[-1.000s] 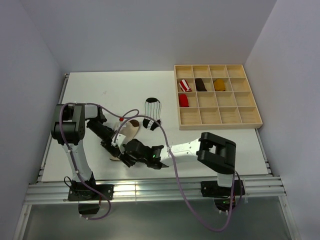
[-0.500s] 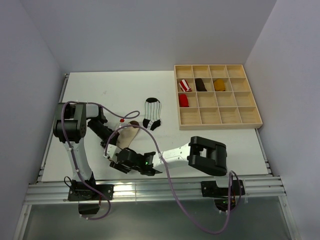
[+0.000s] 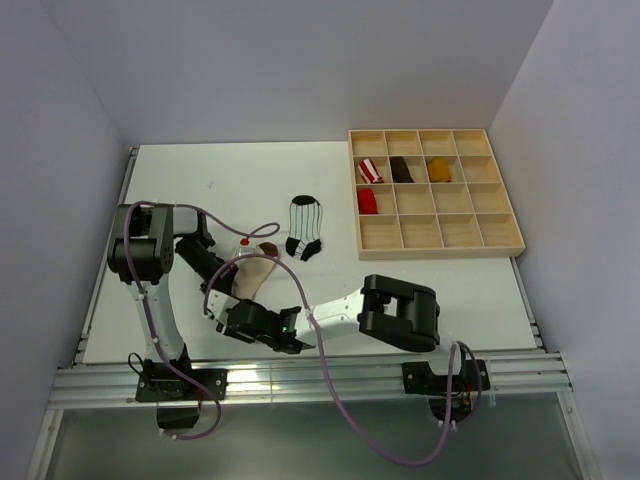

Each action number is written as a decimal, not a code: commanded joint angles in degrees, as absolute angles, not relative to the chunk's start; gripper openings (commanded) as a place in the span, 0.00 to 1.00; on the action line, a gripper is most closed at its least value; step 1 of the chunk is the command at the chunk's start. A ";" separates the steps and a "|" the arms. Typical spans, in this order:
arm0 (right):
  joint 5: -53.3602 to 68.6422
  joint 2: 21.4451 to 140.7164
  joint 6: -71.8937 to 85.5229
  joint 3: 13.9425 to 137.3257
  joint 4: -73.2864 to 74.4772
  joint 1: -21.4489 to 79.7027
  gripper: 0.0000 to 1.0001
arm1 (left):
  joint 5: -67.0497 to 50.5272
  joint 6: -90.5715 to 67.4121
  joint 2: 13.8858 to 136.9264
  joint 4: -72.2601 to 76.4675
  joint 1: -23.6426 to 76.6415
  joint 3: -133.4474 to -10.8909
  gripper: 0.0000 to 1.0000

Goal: Roll the socks
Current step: Roll the sock at the center of the board.

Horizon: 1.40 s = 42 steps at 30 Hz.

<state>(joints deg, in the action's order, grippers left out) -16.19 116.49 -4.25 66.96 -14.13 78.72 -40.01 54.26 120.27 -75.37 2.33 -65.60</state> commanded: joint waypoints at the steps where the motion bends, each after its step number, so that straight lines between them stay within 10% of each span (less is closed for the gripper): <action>1: -18.19 119.52 -4.40 68.64 -15.21 78.84 0.47 | -33.04 59.94 121.99 -68.90 2.11 -66.18 0.00; 12: -8.02 120.41 -0.27 69.96 -9.41 76.47 0.04 | -37.00 57.67 117.25 -67.51 1.58 -69.17 0.25; 42: 29.85 124.27 16.25 73.64 -0.71 62.32 0.01 | -38.32 45.27 110.57 -50.63 -1.85 -67.24 0.25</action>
